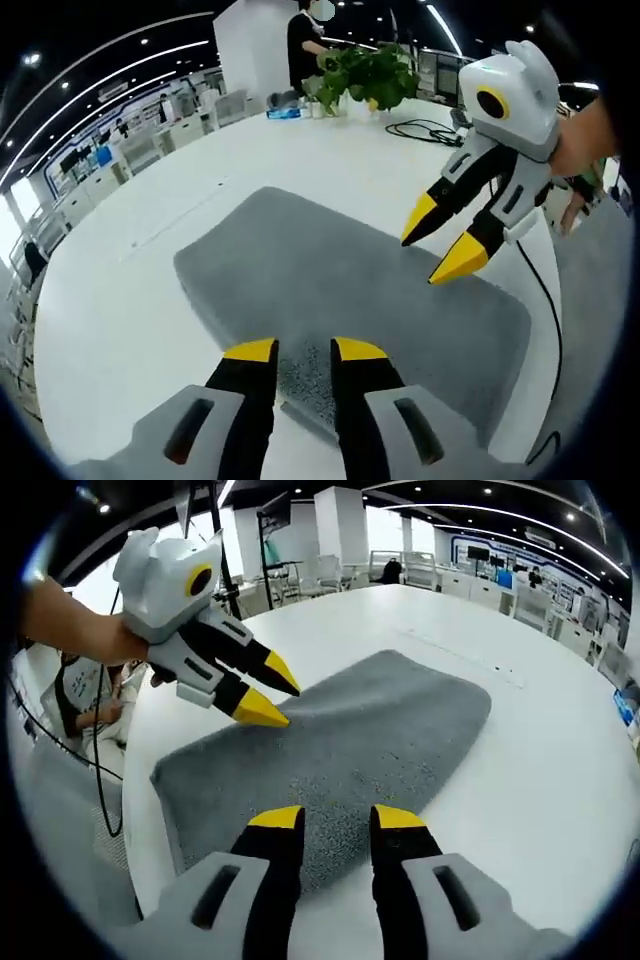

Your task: Fold the towel on the table until its edges align and the towel forms a compact rectangular stack.

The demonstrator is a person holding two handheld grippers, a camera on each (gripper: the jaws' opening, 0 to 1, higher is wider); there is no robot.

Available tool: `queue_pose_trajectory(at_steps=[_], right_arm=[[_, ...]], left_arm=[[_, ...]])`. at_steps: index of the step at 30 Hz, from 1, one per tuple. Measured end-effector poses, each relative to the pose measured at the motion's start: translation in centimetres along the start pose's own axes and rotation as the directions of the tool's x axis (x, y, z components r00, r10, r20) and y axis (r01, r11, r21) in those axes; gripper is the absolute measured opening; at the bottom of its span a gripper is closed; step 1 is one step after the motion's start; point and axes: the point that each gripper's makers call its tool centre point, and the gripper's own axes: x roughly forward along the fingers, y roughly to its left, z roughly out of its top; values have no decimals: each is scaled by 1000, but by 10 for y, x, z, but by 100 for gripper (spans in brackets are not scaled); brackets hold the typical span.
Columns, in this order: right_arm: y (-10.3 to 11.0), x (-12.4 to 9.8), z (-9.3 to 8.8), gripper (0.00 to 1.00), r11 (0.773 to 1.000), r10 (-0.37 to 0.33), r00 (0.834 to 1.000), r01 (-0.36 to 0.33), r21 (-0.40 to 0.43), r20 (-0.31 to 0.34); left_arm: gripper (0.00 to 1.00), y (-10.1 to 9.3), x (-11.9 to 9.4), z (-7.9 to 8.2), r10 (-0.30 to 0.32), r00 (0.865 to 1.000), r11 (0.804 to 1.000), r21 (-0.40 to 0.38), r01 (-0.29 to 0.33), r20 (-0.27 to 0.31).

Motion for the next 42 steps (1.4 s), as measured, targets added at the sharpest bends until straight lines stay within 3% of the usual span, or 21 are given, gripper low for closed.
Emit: queue_pose_trajectory(at_steps=[11,18,19,31,42], right_arm=[[8,6,-18,19,1000,28,997,-29,-7,-68],[6,5,-23,12,1000,6,996,-8,-20,-93],[5,3,-26,11,997,3,994,-12,-79,-107],[5,-15,-46,9,994,3,992,-17,-107,-125],[-11,-38,-65,9,991,-31,989,13,-132,-141]], left_arm=[[20,12,1,-31,15,998,1000,-23,-17,-55],[17,7,6,-31,-4,999,998,-67,1,-36],[17,8,4,-31,-2,999,998,-68,-1,-38],[15,-21,8,-24,-25,999,999,-38,23,-44],[15,-44,24,-2,-48,998,999,10,48,-50]])
